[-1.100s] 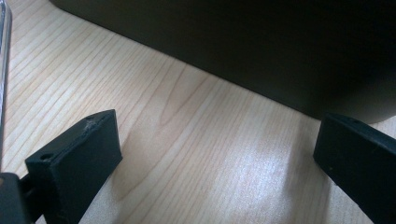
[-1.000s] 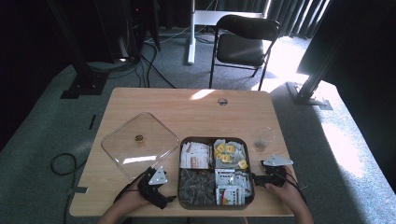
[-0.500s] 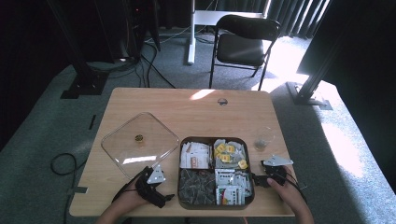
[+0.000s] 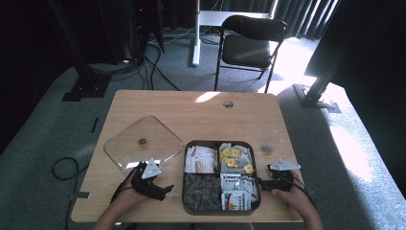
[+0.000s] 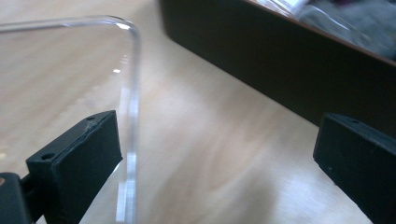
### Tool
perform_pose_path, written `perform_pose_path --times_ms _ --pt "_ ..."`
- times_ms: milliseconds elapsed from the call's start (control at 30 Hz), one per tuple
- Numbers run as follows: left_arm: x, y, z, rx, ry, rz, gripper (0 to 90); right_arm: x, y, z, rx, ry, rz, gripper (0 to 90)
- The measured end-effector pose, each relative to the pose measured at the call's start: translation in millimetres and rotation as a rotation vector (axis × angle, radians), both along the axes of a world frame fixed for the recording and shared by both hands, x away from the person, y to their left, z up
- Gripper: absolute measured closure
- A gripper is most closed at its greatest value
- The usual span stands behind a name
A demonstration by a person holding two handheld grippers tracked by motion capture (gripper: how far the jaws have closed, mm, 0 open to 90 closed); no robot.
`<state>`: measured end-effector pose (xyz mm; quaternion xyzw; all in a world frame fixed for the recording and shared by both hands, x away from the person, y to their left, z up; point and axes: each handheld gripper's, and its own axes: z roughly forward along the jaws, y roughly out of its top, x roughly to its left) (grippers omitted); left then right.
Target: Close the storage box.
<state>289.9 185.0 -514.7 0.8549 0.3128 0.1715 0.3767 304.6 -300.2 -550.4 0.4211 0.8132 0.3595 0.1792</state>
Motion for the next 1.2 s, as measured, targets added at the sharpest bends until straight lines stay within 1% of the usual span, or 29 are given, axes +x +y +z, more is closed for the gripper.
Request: perform_pose_path --times_ms 67,167,300,600,667,733,833,933,1000,1033,1100,1167,1200 --pt "3.5 4.4 2.7 -0.020 -0.016 0.045 1.0 0.0 0.0 0.0 0.000 0.000 0.000 19.8" --pt "9.0 10.3 5.9 -0.027 -0.042 0.105 1.0 0.0 0.0 0.0 0.000 0.000 0.000 19.8" --pt "16.6 16.4 8.6 -0.039 -0.061 0.153 1.4 0.0 0.0 0.0 0.000 0.000 0.000 19.8" --pt "31.3 26.6 7.2 -0.050 -0.053 0.226 1.5 0.0 0.0 0.0 0.000 0.000 -0.001 19.8" --pt "32.9 27.6 7.0 -0.051 -0.052 0.232 1.5 0.0 0.0 0.0 0.000 0.000 -0.001 19.7" --pt "38.0 30.9 6.5 -0.049 -0.052 0.250 1.5 0.1 0.0 -0.1 -0.002 0.001 -0.003 19.1" --pt "43.4 35.5 6.6 -0.059 -0.051 0.274 1.5 0.1 0.0 0.0 -0.002 0.001 -0.003 19.1" --pt "49.4 40.0 6.1 -0.073 -0.051 0.284 1.5 0.1 0.0 -0.1 -0.002 0.000 -0.003 19.1" --pt "53.8 41.5 5.6 -0.062 -0.059 0.296 1.5 0.1 0.0 -0.1 -0.002 0.001 -0.004 19.1" --pt "56.1 42.8 5.4 -0.069 -0.055 0.296 1.5 0.1 0.0 0.0 -0.002 0.001 -0.003 19.1" --pt "61.0 45.2 4.8 -0.066 -0.053 0.312 1.5 0.1 0.1 -0.1 -0.002 0.001 -0.004 19.1" --pt "65.4 47.9 3.5 -0.080 -0.045 0.329 1.5 0.0 0.1 -0.1 -0.002 0.001 -0.004 19.1" --pt "67.6 49.1 2.7 -0.079 -0.043 0.338 1.6 0.1 0.0 -0.1 -0.002 0.001 -0.004 19.1"
